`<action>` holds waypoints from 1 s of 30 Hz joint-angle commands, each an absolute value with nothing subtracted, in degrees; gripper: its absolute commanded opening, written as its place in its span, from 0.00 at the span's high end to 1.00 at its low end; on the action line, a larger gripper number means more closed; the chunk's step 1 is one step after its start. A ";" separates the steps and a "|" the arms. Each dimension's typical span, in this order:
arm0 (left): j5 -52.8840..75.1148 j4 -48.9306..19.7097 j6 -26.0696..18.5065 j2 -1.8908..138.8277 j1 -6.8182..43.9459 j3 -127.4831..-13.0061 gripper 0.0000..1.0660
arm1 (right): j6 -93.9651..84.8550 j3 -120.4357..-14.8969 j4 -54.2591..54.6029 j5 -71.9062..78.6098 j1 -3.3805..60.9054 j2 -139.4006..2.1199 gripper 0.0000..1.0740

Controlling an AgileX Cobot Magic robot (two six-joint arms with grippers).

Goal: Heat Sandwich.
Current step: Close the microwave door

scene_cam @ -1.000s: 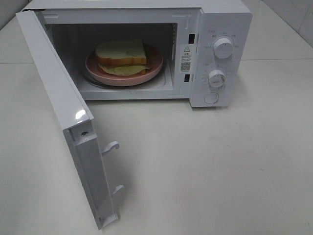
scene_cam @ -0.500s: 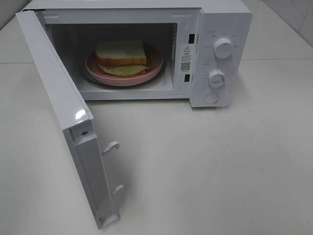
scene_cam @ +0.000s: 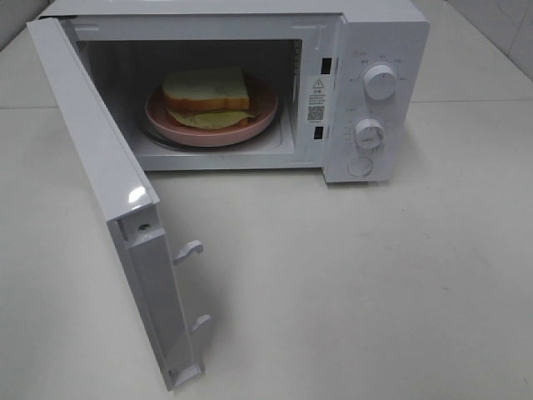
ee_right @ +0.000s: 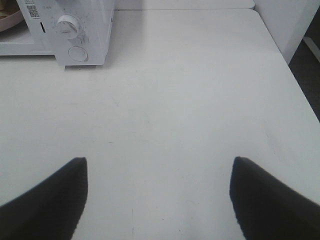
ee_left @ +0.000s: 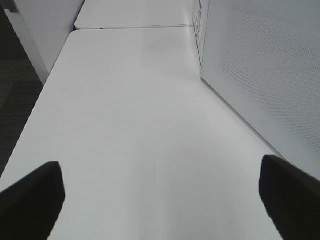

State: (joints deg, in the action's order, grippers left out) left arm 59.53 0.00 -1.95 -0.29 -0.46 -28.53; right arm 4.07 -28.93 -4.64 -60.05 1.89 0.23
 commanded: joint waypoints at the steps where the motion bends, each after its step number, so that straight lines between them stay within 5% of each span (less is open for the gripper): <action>1: 59.30 -0.34 -2.06 -0.23 -0.46 -28.36 0.01 | 3.15 -28.88 -4.64 -59.59 1.49 1.66 0.29; 21: 57.58 0.00 -2.01 2.06 -0.46 -31.17 0.01 | 3.15 -28.88 -4.64 -59.59 1.49 1.66 0.29; 30: 53.69 0.00 -2.01 11.69 -0.46 -31.68 0.18 | 3.15 -28.88 -4.64 -59.59 1.49 1.66 0.29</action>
